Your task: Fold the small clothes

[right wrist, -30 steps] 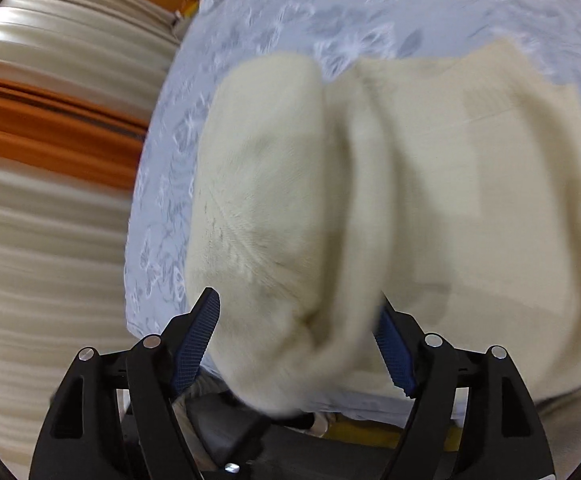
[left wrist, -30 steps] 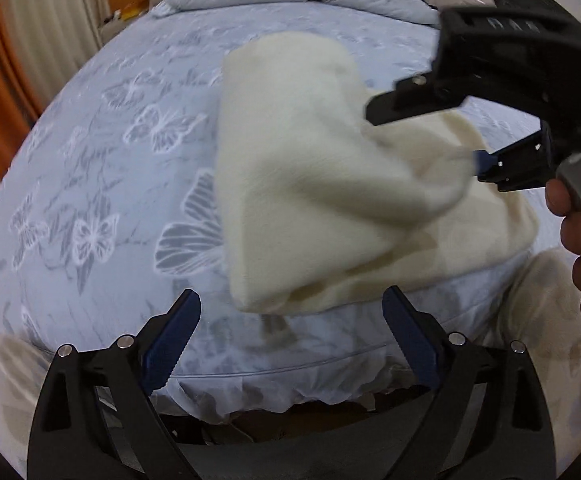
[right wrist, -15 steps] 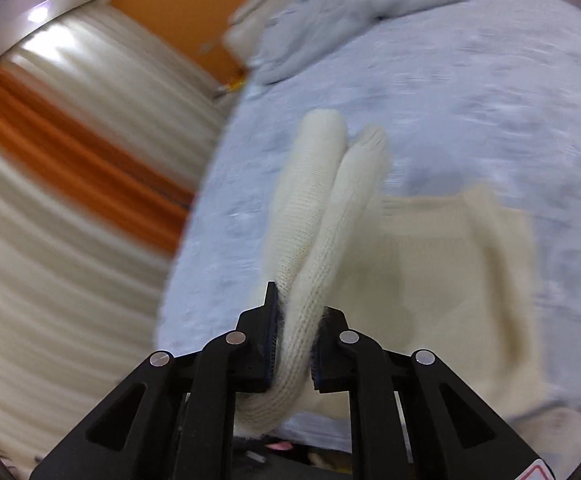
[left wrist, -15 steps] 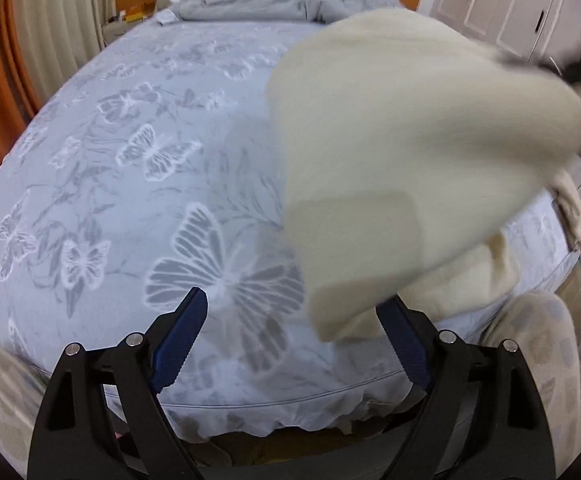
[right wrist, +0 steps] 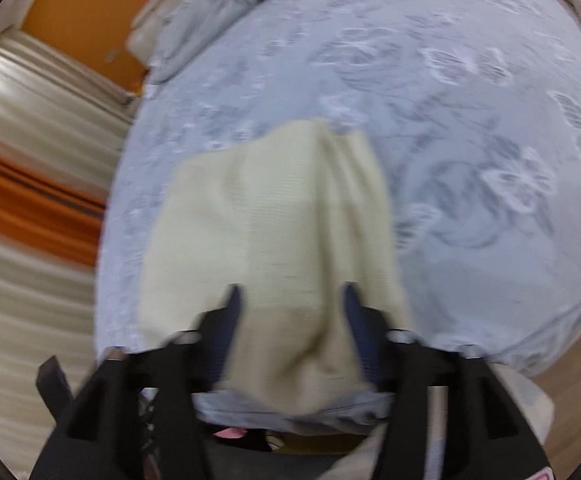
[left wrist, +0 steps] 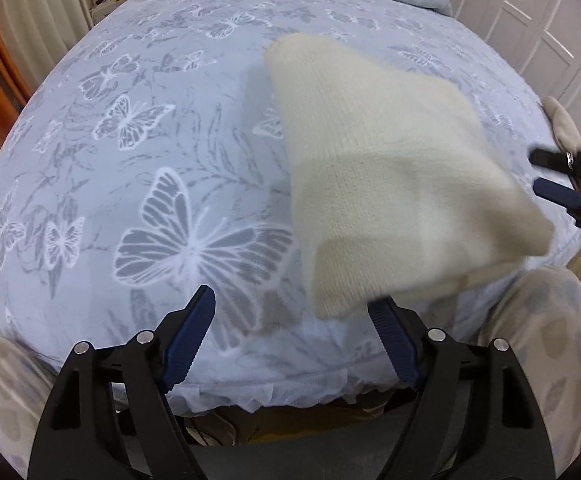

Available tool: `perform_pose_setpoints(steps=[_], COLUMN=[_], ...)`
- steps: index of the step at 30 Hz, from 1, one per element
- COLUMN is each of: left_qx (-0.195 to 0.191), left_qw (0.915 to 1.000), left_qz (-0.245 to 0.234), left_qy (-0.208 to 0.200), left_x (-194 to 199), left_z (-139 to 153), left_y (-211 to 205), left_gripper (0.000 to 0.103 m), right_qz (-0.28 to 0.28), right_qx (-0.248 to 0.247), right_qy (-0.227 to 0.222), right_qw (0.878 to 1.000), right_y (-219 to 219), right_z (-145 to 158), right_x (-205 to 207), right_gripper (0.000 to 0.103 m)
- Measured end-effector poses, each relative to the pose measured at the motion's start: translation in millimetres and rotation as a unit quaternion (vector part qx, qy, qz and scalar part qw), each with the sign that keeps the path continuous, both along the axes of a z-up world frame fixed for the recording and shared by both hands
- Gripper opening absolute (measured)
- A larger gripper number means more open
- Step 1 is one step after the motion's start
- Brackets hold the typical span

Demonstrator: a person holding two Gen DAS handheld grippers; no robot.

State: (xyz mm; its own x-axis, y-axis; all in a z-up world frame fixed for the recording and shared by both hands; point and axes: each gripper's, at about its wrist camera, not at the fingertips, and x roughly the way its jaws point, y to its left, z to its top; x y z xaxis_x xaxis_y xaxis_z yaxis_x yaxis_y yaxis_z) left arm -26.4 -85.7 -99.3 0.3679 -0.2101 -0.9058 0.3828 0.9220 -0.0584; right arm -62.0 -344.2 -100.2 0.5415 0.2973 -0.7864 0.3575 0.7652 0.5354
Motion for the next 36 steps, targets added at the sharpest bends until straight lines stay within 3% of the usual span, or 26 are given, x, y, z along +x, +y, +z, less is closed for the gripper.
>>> perform_pose_setpoints(steps=[2,5,6,8,9,11,14,17,19,22,26,30,31,32,36], left_qx=[0.001,-0.002,-0.002,0.005,0.004,-0.002,-0.003,0.023,0.036,0.047,0.011,0.043,0.045,0.053,0.059], left_qw=[0.9999,0.9995,0.9993,0.9989,0.9987,0.9982,0.9979,0.9978,0.9977,0.9974,0.9974,0.9954,0.9955,0.9957,0.9982], left_qz=[-0.005,-0.006,-0.009,-0.010,-0.012,-0.015,-0.023,-0.028,-0.028,-0.028,-0.056,-0.072,-0.068,-0.060,-0.009], left_qy=[-0.014,-0.032,-0.037,-0.045,-0.049,-0.058,-0.060,-0.056,-0.050,-0.048,-0.044,-0.046,-0.048,-0.047,0.000], left_x=[-7,-16,-18,-18,-19,-20,-21,-19,-15,-13,-22,-26,-23,-18,10], left_z=[8,20,24,29,32,39,42,28,16,8,20,6,2,-3,-24], left_y=[5,9,9,8,8,7,3,-5,-10,-13,-16,-29,-28,-28,-16], left_gripper=[0.080,0.082,0.084,0.085,0.085,0.085,0.085,0.085,0.085,0.086,0.086,0.084,0.079,0.067,0.067], right_qz=[0.022,0.032,0.038,0.033,0.027,0.015,0.013,0.018,0.012,-0.002,0.005,-0.018,-0.018,-0.018,-0.009], right_qx=[-0.025,-0.045,-0.023,-0.019,-0.021,-0.022,-0.060,-0.104,-0.072,-0.067,-0.077,-0.052,-0.051,-0.053,-0.057], right_qy=[0.027,0.072,0.062,0.047,0.009,-0.055,-0.070,0.030,0.094,0.070,0.057,0.037,0.041,0.051,0.079], right_qw=[0.999,0.996,0.997,0.998,0.999,0.998,0.996,0.994,0.993,0.995,0.995,0.998,0.998,0.997,0.995], right_y=[8,21,24,28,25,17,6,-1,-8,-7,-6,-20,-22,-24,-20], right_z=[-12,-45,-50,-36,-13,28,52,-2,-53,-35,-17,-13,-18,-25,-51], right_x=[19,33,36,35,31,17,3,9,12,11,17,9,10,9,8], right_gripper=[0.071,0.068,0.038,0.019,0.017,0.015,0.015,0.016,0.018,0.019,0.019,0.018,0.018,0.018,0.019])
